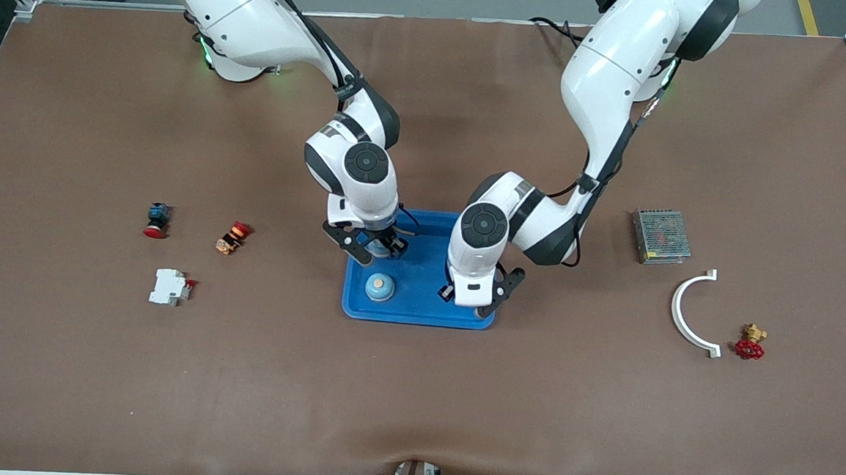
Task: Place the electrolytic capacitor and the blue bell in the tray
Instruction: 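Lower both items into the tray and open both grippers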
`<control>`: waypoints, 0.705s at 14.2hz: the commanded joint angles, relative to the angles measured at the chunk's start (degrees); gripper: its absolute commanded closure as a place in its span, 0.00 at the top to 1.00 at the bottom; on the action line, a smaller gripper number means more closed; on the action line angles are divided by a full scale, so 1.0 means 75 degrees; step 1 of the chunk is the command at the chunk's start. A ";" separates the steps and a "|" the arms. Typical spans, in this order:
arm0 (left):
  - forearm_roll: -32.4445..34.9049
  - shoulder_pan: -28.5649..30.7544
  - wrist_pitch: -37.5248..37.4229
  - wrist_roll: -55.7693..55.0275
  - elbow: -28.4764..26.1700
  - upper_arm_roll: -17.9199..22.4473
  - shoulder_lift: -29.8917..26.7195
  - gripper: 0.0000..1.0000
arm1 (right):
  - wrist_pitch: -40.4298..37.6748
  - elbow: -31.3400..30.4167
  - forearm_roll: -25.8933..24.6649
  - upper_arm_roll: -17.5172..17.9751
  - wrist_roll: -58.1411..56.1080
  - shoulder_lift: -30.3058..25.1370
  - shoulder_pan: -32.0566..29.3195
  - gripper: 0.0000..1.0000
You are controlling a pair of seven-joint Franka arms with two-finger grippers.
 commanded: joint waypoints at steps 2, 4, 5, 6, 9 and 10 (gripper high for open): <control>-0.0068 -0.0107 -0.0018 -0.0114 -0.0310 0.0081 -0.0051 0.00 | 0.0233 -0.0073 -0.0275 -0.0091 0.0320 0.0061 0.0115 0.00; -0.0068 -0.0107 -0.0018 -0.0102 -0.0310 0.0081 -0.0051 0.01 | 0.0233 -0.0096 -0.0345 -0.0091 0.0320 0.0061 0.0127 0.00; -0.0056 -0.0095 -0.0018 -0.0102 -0.0310 0.0081 -0.0051 0.12 | 0.0233 -0.0096 -0.0357 -0.0091 0.0320 0.0073 0.0127 0.00; -0.0044 -0.0095 -0.0018 -0.0090 -0.0298 0.0081 -0.0063 0.33 | 0.0233 -0.0096 -0.0357 -0.0091 0.0332 0.0084 0.0138 0.00; 0.0119 -0.0153 -0.0263 -0.0020 -0.0228 0.0093 -0.0133 1.00 | 0.0408 -0.0096 -0.0369 -0.0102 0.0472 0.0178 0.0150 0.00; 0.0178 -0.0154 -0.0287 -0.0020 -0.0216 0.0093 -0.0168 1.00 | 0.0443 -0.0096 -0.0392 -0.0102 0.0472 0.0201 0.0150 0.00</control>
